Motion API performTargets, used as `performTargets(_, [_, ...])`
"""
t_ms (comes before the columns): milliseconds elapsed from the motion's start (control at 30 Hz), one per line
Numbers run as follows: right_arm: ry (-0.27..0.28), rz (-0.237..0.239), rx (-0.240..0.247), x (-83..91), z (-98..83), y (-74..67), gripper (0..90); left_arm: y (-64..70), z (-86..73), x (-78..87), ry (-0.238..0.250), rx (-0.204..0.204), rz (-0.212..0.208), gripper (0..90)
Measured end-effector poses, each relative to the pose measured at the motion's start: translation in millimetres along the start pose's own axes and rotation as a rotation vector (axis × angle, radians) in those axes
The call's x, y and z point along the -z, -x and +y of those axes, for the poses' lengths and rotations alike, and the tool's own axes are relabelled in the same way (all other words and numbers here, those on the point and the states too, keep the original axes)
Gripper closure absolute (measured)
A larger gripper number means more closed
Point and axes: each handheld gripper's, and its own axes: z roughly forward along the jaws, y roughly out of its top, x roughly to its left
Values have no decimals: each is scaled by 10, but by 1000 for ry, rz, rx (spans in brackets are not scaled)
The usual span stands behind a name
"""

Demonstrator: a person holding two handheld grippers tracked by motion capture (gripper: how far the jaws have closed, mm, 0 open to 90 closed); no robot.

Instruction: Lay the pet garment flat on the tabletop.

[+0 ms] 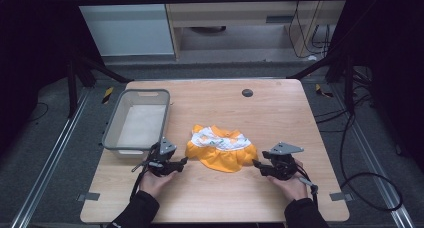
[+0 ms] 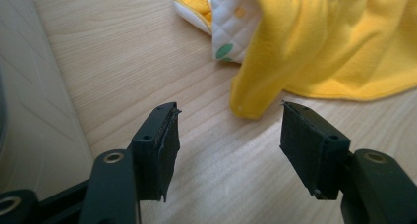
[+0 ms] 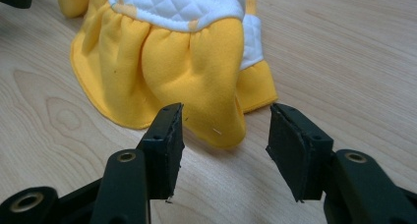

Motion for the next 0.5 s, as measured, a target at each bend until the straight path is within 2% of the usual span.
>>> performTargets(133, [-26,14,12,-91,4,-29,516,16,0,-74,-8,-23,-9,405])
performTargets(200, [-31,16,17,-108,5,-35,531,23,8,-85,-9,-19,-15,437])
performTargets(233, [-35,20,23,-134,16,-51,564,39,27,-104,-1,-10,-33,454])
performTargets(333, [-39,22,38,-144,39,-68,653,61,45,-130,-7,-18,-36,579])
performTargets(367, [-40,15,42,-139,46,-76,704,64,59,-146,-20,4,-77,652])
performTargets(467, [-43,23,47,-99,69,-89,825,69,75,-105,-32,7,-96,835])
performTargets(500, [-41,33,39,-81,78,-95,847,73,83,-80,-29,13,-102,856])
